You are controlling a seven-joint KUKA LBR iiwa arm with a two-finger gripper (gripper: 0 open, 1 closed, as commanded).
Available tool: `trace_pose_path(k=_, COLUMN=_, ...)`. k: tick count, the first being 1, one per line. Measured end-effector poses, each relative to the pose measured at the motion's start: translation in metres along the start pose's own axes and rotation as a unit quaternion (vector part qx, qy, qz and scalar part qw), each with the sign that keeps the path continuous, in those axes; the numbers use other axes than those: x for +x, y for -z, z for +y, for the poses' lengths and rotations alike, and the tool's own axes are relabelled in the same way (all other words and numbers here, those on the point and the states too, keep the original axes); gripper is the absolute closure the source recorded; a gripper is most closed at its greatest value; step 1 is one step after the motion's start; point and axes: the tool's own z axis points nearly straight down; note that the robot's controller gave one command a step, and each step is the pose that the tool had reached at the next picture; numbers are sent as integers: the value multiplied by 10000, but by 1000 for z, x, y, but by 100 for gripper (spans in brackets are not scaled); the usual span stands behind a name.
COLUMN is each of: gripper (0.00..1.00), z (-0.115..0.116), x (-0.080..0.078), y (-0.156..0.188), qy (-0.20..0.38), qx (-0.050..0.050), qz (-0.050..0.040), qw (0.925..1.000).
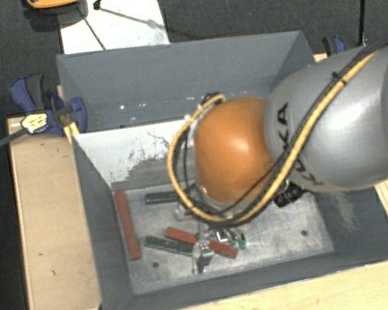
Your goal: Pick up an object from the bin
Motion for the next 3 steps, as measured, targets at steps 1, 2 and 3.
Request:
trace_pose_path(k=1, gripper=0, z=0, x=-1, y=2, qy=-9, qx=-4, qz=-15, qw=10000)
trace_pose_path(k=2, gripper=100, z=6, x=-36, y=-42, qy=883, qx=-7, qz=-48, qw=9961)
trace_pose_path(k=3, gripper=0, z=6, x=-36, y=-42, qy=854, qx=-8, qz=-49, qw=9963)
